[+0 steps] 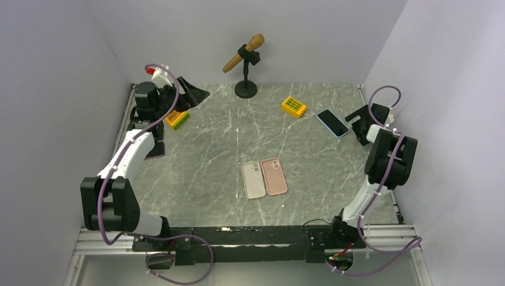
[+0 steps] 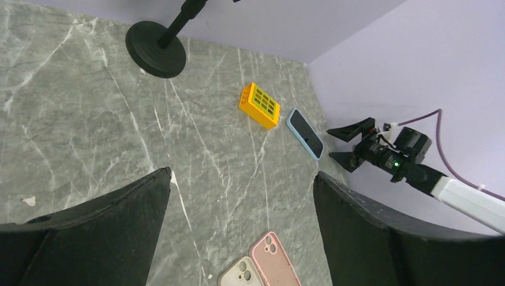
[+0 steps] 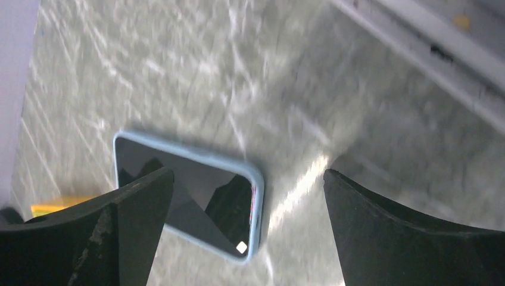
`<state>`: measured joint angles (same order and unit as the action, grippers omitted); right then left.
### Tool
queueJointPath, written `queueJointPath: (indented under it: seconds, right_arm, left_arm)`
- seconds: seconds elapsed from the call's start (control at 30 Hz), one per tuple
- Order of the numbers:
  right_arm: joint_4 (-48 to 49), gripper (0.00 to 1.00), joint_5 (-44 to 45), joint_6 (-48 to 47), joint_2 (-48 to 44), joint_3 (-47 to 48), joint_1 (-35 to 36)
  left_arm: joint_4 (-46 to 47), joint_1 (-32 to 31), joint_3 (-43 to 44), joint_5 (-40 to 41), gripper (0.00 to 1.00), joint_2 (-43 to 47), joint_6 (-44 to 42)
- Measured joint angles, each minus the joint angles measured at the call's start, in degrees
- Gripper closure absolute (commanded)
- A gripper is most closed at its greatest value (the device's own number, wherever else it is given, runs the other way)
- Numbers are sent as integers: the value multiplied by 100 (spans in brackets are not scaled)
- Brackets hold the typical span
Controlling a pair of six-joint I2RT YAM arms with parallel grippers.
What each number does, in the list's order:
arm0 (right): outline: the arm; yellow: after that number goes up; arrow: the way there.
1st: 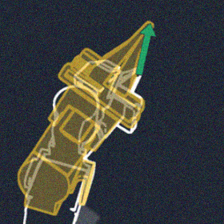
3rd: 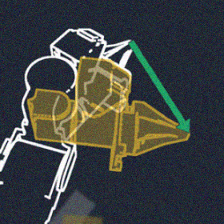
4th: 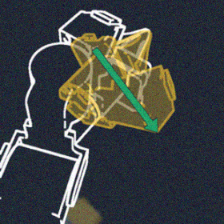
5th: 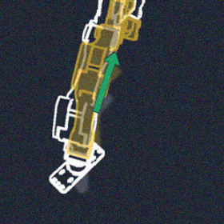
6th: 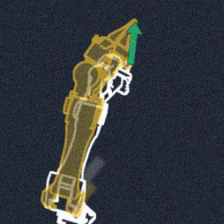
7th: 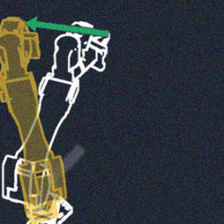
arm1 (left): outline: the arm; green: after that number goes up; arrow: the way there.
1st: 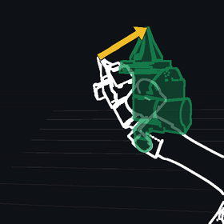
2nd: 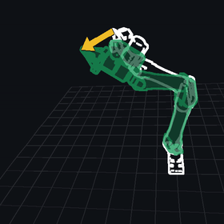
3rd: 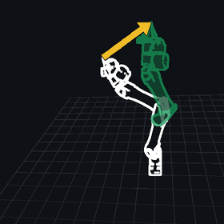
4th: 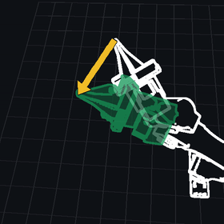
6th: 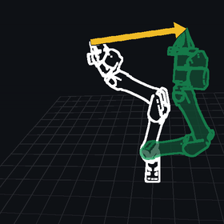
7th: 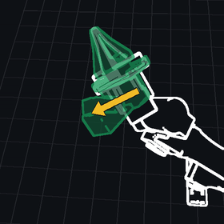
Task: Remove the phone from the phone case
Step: Pick up the phone at the center of the board.
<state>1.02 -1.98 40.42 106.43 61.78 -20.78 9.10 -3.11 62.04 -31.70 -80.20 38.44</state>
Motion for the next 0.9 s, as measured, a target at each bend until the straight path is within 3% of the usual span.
queueJointPath:
  seconds: [0.23,0.5,0.9]
  right_arm:
    - [-9,0,-549,-192,1128,1370,-205]
    - [-188,0,-1233,-785,1231,1541,-2]
    - [-2011,0,52,-2474,1117,1952,1440]
  left_arm:
    - [232,214,-140,-160,7,-55,310]
    - [396,216,-144,-258,7,-55,452]
    - [522,249,-201,-356,7,-55,710]
